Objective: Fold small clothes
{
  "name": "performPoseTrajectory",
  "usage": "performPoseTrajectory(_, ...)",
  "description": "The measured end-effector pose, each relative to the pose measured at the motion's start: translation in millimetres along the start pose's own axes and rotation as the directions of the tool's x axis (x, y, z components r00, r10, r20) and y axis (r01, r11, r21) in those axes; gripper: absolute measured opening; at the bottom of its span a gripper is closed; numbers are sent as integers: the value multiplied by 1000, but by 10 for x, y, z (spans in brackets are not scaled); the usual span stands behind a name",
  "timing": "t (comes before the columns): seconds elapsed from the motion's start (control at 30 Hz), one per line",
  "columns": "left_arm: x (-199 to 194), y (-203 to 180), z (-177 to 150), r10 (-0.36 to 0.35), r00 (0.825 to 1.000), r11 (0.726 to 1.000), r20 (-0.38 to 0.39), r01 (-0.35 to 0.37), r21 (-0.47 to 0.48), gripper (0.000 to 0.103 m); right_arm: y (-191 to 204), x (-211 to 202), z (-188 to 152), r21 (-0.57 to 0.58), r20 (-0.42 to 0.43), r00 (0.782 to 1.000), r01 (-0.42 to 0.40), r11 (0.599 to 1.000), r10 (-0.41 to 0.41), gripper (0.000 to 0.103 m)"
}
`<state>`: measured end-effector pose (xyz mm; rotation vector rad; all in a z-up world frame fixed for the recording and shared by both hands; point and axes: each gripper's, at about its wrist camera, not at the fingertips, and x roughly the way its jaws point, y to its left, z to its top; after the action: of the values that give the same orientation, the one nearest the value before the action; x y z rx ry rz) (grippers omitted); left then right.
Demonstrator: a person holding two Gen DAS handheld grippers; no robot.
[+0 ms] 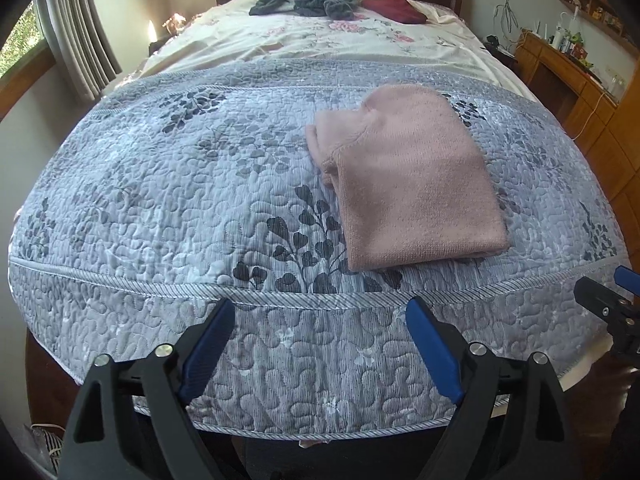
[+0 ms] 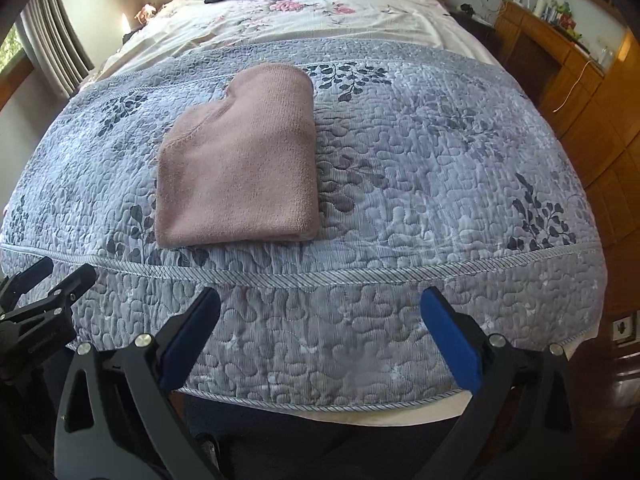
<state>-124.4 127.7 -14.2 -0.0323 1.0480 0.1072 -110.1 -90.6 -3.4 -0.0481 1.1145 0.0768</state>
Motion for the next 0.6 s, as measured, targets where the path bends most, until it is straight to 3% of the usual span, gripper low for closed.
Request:
performPoseTrajectory(0.17,-147,-26,-9,37,999,999,26,-37,4,88,96,-128,-12,-11,7,1000,24,1000,-23,100)
performPoseTrajectory(0.6,-248,-63,-28,65,997,998,40,-66,16,88,199,-440,-4,-14,53,998,-19,1000,19,100)
